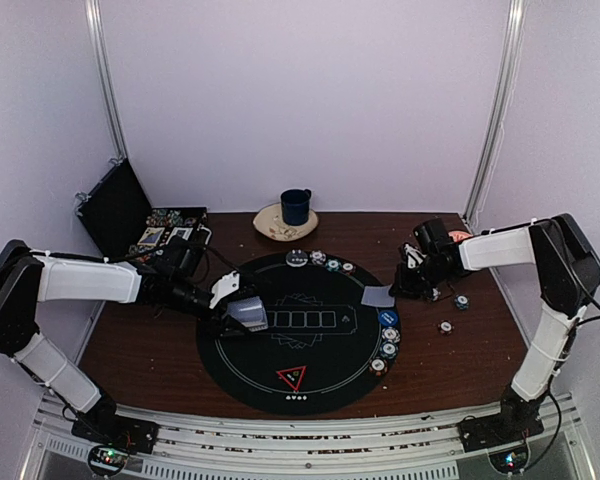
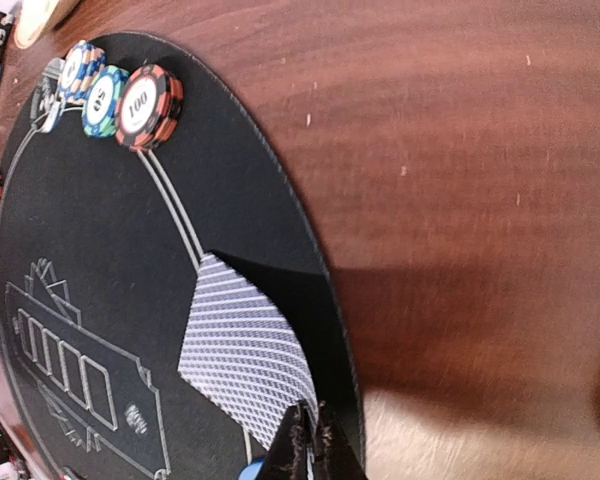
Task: Distribute texas hold em gaming equipment
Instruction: Distribute the poker card in the small blind area.
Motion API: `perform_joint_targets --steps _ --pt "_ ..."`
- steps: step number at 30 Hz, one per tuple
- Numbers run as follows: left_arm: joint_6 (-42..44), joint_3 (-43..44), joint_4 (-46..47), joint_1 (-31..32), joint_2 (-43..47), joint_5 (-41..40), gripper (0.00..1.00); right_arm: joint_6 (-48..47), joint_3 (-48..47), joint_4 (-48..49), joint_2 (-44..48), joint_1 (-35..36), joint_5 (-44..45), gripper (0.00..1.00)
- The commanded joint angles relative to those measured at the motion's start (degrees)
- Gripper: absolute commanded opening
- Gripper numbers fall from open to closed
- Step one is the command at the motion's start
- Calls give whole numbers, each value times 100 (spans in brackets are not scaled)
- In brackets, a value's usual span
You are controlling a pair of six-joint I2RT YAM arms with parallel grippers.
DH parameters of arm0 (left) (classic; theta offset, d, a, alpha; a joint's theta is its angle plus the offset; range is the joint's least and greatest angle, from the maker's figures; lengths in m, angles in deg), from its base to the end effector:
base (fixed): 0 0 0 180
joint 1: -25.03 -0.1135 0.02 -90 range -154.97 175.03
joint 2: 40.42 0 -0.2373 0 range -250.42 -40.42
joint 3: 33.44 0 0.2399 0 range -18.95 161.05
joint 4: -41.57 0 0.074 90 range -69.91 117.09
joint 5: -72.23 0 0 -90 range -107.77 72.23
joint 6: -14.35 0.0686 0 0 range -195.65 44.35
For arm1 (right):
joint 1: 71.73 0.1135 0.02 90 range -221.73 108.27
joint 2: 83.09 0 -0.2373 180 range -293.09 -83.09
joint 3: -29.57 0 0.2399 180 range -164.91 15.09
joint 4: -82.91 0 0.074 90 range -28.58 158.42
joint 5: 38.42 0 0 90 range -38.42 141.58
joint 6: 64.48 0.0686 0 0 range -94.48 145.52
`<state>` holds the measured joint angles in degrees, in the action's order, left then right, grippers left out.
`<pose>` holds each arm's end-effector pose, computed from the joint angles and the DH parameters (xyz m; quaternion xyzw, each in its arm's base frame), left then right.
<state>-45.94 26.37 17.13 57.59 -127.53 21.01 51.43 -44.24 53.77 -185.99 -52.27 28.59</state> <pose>0.2299 -0.1978 0.1404 0.5539 0.7066 -0.3213 0.3012 0.3256 0.1435 0.1116 -0.0014 0.9441 0.2803 0.1735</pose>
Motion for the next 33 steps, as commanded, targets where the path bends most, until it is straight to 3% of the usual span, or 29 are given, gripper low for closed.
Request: perform_joint_targets --steps 1,20,27,33 --pt "66 -23 169 -28 61 197 2 -183 -371 -347 -193 -93 359 7" --pt "71 -14 165 -32 10 217 2 -180 -462 -375 -160 -140 789 28" --pt "68 -19 161 -31 23 192 2 -220 -392 -256 547 230 1469 53" --pt "91 -6 171 -28 10 147 2 -28 -382 345 998 1228 983 67"
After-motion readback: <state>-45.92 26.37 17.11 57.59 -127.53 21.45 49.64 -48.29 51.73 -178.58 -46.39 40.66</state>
